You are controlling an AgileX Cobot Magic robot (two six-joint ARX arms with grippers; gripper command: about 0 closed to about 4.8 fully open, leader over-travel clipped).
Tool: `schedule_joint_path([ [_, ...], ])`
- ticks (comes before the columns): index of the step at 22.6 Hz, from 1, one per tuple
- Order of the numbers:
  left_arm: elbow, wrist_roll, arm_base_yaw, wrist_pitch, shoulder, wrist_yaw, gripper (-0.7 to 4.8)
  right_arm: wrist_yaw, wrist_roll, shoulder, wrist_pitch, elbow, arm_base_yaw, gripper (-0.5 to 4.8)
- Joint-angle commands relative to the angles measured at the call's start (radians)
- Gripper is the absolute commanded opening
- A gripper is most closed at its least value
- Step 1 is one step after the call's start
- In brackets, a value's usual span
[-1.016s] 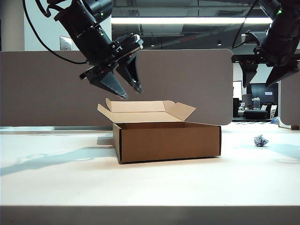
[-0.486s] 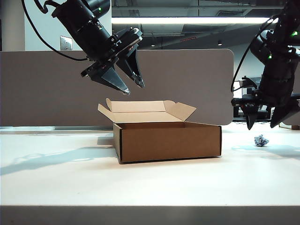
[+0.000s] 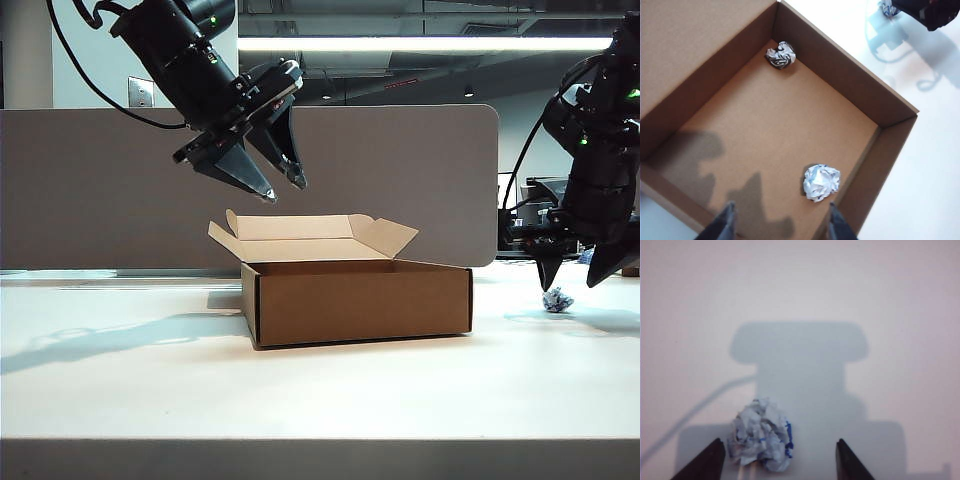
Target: Pick up all the paper balls on the table and put them in the paper box.
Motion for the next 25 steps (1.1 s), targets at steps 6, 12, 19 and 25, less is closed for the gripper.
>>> schedule_joint_path([
  [6, 0.003, 0.014, -0.001, 0.021, -0.006, -0.035, 2.24, -0.034, 0.023, 0.029, 0.003, 0.006, 0.000, 3.05],
  [12, 0.003, 0.014, -0.001, 0.031, -0.006, -0.035, 2.24, -0.031, 0.023, 0.031, 0.010, 0.006, -0.002, 2.37],
  [19, 0.003, 0.014, -0.001, 0.032, -0.006, -0.035, 2.24, -0.031, 0.023, 0.035, 0.014, 0.006, -0.002, 1.07],
  [25, 0.003, 0.015, -0.001, 0.032, -0.006, -0.047, 2.24, -0.031, 0.023, 0.034, 0.018, 0.007, -0.002, 1.06],
])
